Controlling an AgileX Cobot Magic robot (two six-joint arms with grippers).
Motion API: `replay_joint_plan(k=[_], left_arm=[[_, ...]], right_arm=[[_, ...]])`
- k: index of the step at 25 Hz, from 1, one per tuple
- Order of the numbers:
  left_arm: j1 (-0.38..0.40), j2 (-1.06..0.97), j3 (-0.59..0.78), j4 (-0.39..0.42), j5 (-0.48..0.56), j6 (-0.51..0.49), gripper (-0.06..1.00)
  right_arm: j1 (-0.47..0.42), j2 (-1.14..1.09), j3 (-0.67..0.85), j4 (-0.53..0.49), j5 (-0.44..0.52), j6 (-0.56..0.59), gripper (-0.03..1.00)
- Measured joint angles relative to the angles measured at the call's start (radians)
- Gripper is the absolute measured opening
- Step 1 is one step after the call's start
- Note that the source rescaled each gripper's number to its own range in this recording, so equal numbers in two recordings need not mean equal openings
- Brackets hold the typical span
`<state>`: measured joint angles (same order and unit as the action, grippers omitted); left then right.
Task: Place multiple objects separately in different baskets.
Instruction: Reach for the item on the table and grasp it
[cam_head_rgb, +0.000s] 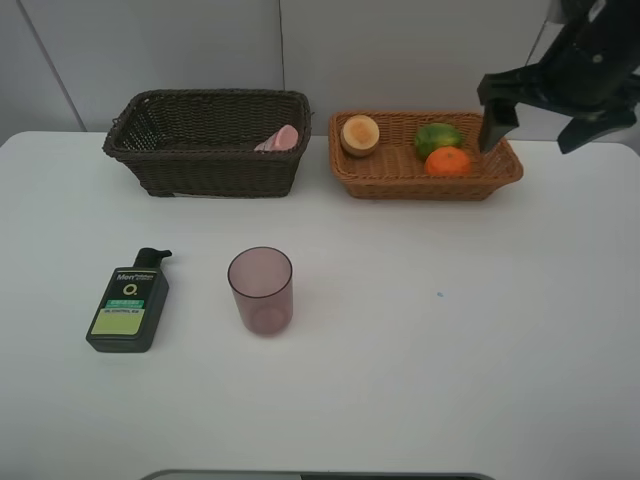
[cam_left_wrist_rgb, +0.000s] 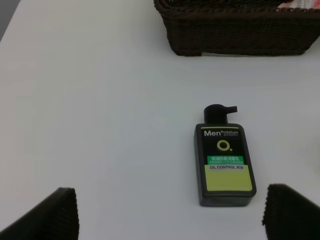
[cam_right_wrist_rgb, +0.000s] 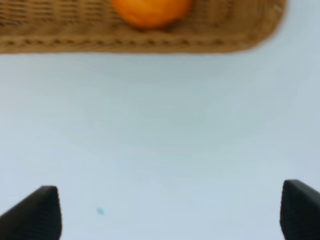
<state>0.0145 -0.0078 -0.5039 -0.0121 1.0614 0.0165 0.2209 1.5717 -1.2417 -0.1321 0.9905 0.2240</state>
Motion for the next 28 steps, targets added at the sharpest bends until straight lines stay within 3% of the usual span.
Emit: replay_joint_plan(k=[8,21,28], left_arm=[[0.000,0.000,0.000,0.000,0.000,0.000,0.96],[0.000,0.000,0.000,0.000,0.000,0.000,0.96],[0.000,0.000,0.000,0.000,0.000,0.000,0.96]], right_arm=[[-0.073,-0.462,0.254,-0.007,0.009,0.000,0.91],[-0.006,-1.173,0.474,-0.009,0.058,0.000,0.91],[-0.005,-1.425,0.575,-0.010,0.078,0.000,0.91]])
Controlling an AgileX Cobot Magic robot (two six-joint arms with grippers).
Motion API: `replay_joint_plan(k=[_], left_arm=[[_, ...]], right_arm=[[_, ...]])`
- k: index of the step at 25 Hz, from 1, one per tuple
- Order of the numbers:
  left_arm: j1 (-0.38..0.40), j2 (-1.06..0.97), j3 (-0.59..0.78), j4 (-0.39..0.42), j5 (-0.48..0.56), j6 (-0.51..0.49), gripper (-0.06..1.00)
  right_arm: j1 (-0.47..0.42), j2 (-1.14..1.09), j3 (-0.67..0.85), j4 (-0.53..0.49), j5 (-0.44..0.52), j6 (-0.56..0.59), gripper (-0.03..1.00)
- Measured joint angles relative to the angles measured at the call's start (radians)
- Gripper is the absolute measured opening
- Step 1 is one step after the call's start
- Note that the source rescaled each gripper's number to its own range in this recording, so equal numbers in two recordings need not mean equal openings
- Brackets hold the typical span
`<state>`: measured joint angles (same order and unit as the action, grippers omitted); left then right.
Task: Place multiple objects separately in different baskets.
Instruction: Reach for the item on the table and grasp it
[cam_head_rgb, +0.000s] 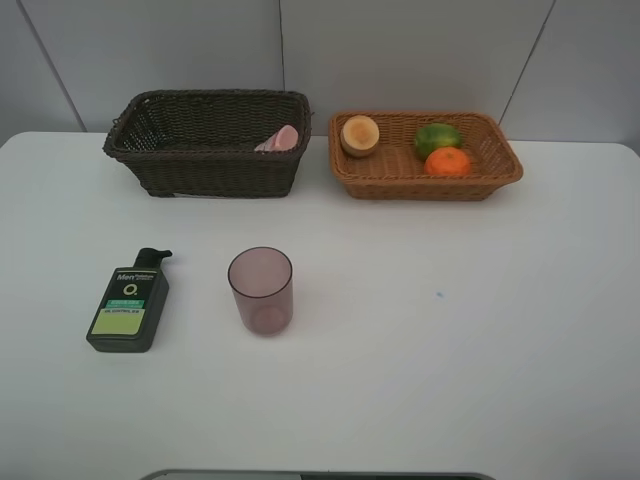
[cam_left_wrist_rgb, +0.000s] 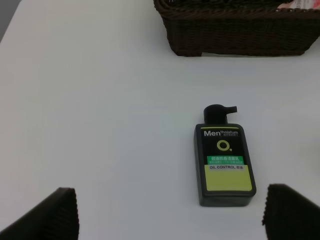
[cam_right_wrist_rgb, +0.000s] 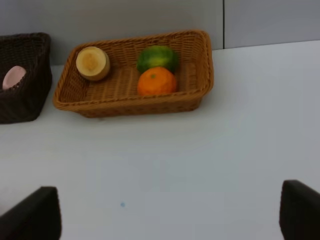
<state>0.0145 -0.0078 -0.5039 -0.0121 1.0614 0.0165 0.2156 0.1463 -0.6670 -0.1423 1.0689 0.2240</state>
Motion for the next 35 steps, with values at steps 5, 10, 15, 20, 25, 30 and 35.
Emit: replay_joint_plan(k=[5,10,15,20,25,30,35], left_arm=[[0.000,0.000,0.000,0.000,0.000,0.000,0.96],[0.000,0.000,0.000,0.000,0.000,0.000,0.96],[0.000,0.000,0.000,0.000,0.000,0.000,0.96],[0.000,0.000,0.000,0.000,0.000,0.000,0.96],[0.000,0.000,0.000,0.000,0.000,0.000,0.96],[0.000,0.000,0.000,0.000,0.000,0.000,0.96],[0.000,0.000,0.000,0.000,0.000,0.000,0.96]], right_arm=[[0.001,-0.123,0.068,0.002,0.001,0.000,0.91],[0.001,-0.148,0.130,0.002,0.002,0.000,0.91],[0.001,-0.150,0.138,0.003,-0.001,0.000,0.91],[0.001,-0.150,0.138,-0.013,-0.001,0.000,0.91],[-0.046,-0.150,0.138,-0.102,-0.001,0.003,0.91],[-0.162,-0.151,0.138,-0.102,-0.001,0.003,0.91],[-0.231,-0.154,0.138,-0.102,-0.001,0.003,0.91]])
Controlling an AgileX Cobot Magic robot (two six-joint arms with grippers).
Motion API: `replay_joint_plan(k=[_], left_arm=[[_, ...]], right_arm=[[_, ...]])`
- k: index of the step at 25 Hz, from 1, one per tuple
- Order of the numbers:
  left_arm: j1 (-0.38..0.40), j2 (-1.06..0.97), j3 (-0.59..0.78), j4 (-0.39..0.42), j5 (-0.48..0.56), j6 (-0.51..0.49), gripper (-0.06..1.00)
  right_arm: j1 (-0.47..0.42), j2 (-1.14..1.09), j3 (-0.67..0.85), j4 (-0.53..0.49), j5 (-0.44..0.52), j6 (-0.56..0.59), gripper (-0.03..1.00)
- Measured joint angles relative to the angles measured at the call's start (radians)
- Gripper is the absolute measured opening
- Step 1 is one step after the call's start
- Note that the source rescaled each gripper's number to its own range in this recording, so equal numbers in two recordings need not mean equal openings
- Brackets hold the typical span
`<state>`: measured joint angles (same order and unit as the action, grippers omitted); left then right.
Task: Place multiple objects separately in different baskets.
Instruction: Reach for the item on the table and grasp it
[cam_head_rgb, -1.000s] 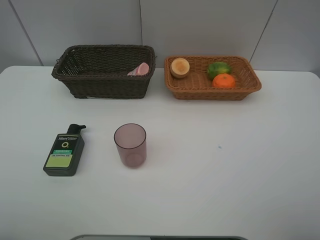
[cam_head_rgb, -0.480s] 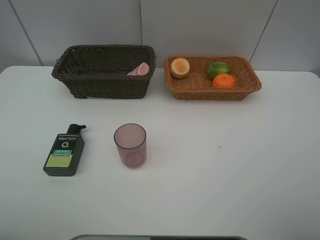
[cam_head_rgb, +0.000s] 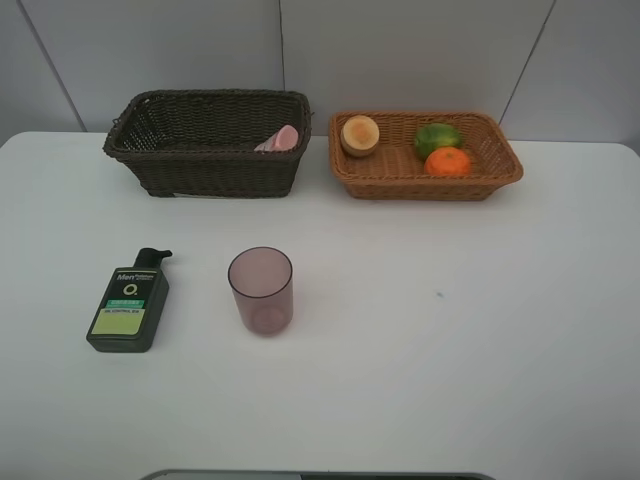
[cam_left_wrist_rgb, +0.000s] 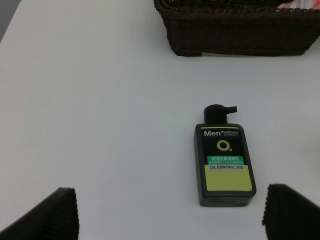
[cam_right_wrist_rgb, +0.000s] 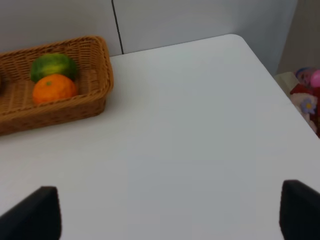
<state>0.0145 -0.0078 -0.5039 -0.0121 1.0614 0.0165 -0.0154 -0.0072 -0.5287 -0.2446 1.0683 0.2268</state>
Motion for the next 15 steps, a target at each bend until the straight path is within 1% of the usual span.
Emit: replay_joint_plan(k=[15], left_arm=[[0.000,0.000,0.000,0.000,0.000,0.000,0.96]], right_arm=[[0.000,0.000,0.000,0.000,0.000,0.000,0.91]])
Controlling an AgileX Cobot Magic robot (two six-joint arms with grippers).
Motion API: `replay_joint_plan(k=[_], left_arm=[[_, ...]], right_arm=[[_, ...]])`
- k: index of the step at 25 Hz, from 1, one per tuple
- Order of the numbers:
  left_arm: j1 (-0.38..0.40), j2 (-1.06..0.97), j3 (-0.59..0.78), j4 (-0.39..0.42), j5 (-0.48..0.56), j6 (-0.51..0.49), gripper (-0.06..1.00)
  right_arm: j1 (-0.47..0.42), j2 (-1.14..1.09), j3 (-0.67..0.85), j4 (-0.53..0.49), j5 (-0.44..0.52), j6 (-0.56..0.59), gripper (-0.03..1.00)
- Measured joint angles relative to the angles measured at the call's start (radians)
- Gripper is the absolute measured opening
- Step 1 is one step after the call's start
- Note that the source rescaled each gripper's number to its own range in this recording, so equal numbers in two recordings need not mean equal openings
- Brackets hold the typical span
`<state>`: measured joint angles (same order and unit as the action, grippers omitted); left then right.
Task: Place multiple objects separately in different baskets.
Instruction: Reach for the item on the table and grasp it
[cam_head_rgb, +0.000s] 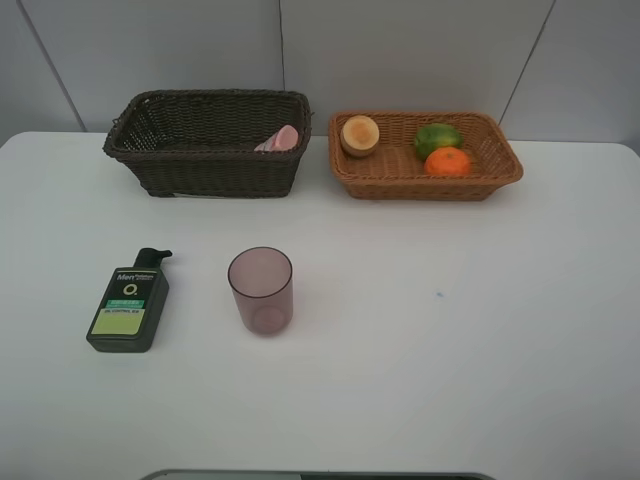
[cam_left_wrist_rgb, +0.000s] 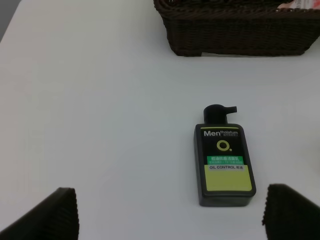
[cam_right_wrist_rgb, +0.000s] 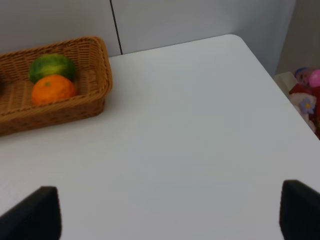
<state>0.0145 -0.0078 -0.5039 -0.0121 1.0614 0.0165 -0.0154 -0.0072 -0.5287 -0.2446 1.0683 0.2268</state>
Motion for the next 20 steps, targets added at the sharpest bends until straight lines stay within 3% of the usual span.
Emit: replay_joint_plan(k=[9,20], left_arm=[[0.000,0.018,-0.001,0.000,0.000,0.000,0.96],[0.000,0.532,-0.182,0.000,-0.161,0.008,0.96]], right_arm=[[0.000,0.000,0.000,0.000,0.000,0.000,0.91],[0.000,0.000,0.000,0.000,-0.001,0.000,0.91]])
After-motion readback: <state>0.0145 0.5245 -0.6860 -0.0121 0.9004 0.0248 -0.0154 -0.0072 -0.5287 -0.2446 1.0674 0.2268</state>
